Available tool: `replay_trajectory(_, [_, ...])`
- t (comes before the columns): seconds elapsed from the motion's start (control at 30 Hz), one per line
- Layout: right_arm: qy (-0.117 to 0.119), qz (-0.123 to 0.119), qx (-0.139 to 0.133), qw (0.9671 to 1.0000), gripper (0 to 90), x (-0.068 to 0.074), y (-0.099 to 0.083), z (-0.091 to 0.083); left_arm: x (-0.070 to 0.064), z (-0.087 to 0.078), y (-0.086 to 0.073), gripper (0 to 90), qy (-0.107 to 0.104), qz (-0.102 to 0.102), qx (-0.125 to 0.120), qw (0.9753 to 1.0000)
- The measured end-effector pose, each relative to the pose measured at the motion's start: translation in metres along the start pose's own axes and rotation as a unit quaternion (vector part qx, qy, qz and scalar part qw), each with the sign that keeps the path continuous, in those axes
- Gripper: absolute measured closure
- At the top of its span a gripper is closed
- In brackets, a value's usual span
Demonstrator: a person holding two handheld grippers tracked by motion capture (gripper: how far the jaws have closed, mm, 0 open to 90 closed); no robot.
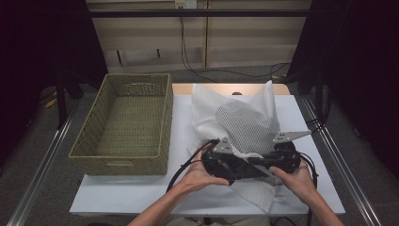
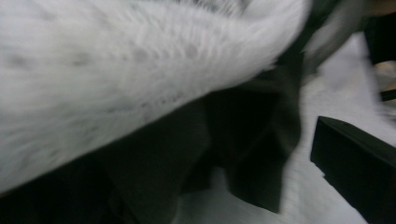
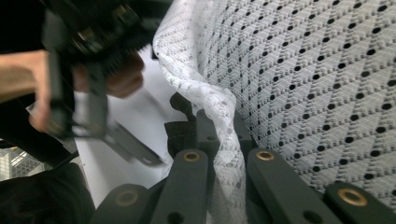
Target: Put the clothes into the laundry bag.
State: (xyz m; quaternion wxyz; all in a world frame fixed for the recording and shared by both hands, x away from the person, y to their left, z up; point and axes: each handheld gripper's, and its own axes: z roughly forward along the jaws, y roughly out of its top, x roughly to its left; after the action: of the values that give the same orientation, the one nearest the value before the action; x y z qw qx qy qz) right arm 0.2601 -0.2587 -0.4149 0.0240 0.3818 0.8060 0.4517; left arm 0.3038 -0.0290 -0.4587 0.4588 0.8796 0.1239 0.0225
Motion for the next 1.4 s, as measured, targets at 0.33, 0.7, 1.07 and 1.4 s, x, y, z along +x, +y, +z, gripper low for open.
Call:
replay_trajectory(0.33, [0.023,-0.016,-0.01,0.9995,88.6,0.012,0.006,-0.003,0.009,0.024,-0.002,70.0,0.038,-0.03,-0.018,0.9986])
replay_trajectory(0.7, [0.047,-0.034,-0.039,0.9976,88.7,0.025,0.018,-0.014,0.013,0.046,0.023,78.2,0.095,-0.089,-0.102,0.9862])
replay_trajectory(1.07, [0.044,-0.021,-0.011,0.9987,88.7,0.011,0.004,-0.003,0.035,0.065,0.024,76.9,0.133,-0.079,-0.06,0.9861])
replay_trajectory(1.4, [0.033,-0.02,0.007,0.9992,88.6,0.006,-0.002,0.002,0.044,0.059,0.02,65.4,0.1,-0.089,-0.049,0.9897])
